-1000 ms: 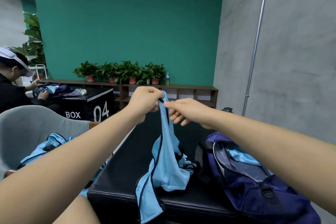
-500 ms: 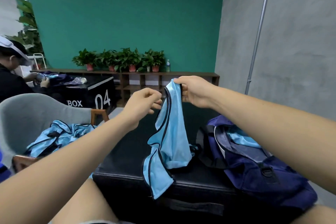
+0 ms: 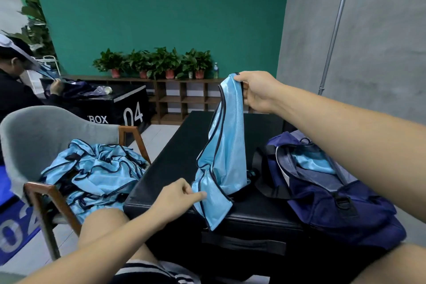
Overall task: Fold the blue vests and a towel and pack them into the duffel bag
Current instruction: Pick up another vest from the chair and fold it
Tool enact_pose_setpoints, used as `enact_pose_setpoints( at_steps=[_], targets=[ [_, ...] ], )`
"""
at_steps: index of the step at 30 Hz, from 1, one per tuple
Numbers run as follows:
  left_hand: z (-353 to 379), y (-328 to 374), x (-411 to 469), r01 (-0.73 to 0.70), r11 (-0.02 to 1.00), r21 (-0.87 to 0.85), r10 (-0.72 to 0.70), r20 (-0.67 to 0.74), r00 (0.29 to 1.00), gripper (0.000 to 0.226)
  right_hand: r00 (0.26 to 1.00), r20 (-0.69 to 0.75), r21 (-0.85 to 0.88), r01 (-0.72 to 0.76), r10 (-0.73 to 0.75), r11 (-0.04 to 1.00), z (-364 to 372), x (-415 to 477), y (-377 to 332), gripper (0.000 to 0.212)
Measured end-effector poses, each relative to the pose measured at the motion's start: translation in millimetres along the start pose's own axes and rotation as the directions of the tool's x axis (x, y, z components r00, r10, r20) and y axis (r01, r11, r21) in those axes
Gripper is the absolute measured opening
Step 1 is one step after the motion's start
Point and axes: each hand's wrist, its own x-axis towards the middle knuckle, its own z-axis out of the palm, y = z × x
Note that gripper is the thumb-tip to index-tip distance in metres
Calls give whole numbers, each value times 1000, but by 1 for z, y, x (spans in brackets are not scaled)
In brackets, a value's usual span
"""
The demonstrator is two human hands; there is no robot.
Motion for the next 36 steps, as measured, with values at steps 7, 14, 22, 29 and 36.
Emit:
enact_pose_setpoints(
  at_steps=[7,14,22,29,36],
  targets=[
    [27,9,-11,-51,998,43,49,55,997,57,1000,-27,-16,4,-5,1000,1,3,-3,17],
    [38,14,-6,-28,999,37,26,30,999,32,999,-34,-11,-4,3,1000,-1,2,-3,18],
    [-9,22,7,156,814,-559,-134,79,988,16,995,-51,170,-74,84,983,-27,-6,-20,12],
    [-82,46,30,138,640,-756,-161,43,986,16,997,-10,225,-71,76,972,-42,-12,-31,13],
    [-135,72,51,-36,584,-811,-49,-80,996,23,1000,-1,240,-29,30,970,-46,-24,-49,20]
  ],
)
